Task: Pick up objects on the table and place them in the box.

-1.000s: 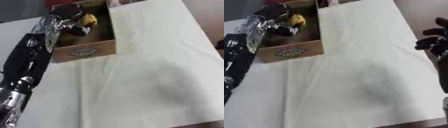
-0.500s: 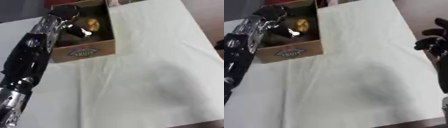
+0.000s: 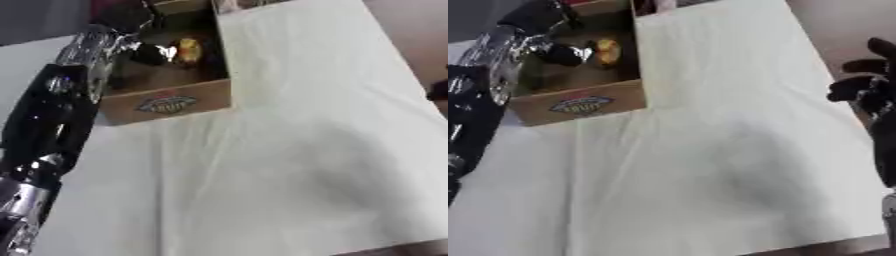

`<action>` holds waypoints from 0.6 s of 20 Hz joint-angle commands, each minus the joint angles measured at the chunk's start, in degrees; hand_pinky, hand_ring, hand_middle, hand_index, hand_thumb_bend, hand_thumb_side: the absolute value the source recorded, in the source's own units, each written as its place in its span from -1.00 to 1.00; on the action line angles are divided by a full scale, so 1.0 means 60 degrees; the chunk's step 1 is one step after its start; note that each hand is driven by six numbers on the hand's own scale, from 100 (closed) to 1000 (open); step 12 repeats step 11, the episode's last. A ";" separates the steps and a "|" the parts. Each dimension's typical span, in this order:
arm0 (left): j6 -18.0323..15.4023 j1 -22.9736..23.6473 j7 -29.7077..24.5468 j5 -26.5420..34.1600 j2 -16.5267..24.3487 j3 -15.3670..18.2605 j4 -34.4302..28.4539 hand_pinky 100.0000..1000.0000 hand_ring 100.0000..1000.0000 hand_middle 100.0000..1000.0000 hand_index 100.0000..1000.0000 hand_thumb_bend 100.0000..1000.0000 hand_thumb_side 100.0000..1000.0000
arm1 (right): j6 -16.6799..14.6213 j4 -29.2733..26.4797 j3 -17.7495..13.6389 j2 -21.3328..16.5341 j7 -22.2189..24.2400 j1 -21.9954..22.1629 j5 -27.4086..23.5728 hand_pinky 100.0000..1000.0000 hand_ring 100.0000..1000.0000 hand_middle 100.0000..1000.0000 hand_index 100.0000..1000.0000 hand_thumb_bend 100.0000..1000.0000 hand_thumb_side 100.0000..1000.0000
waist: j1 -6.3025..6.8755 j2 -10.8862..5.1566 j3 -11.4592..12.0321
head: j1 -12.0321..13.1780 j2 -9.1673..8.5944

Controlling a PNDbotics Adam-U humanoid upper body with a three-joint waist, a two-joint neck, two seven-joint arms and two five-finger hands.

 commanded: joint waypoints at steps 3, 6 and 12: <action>0.0447 -0.0653 0.0632 0.0675 0.0594 0.0592 -0.1049 -0.38 -0.07 -0.06 0.36 -0.85 0.17 | -0.0030 -0.0190 -0.0212 -0.0131 -0.0151 0.0091 0.0075 0.06 0.07 0.18 0.69 -1.00 0.56 | -0.0225 -0.0382 0.0361 | -0.0246 0.0265; 0.0435 -0.0581 0.1092 0.1138 0.0861 0.0960 -0.1797 -0.40 -0.11 -0.08 0.34 -0.89 0.09 | -0.0049 -0.0190 -0.0274 -0.0140 -0.0228 0.0155 0.0087 0.06 0.07 0.18 0.69 -1.00 0.56 | -0.0284 -0.0451 0.0600 | -0.0377 0.0351; 0.0426 0.0443 0.1853 0.1899 0.0968 0.1198 -0.3034 -0.58 -0.30 -0.17 0.29 -1.00 0.10 | -0.0063 -0.0190 -0.0351 -0.0081 -0.0319 0.0206 0.0056 0.06 0.08 0.18 0.69 -1.00 0.56 | -0.0424 -0.0564 0.1040 | -0.0632 0.0460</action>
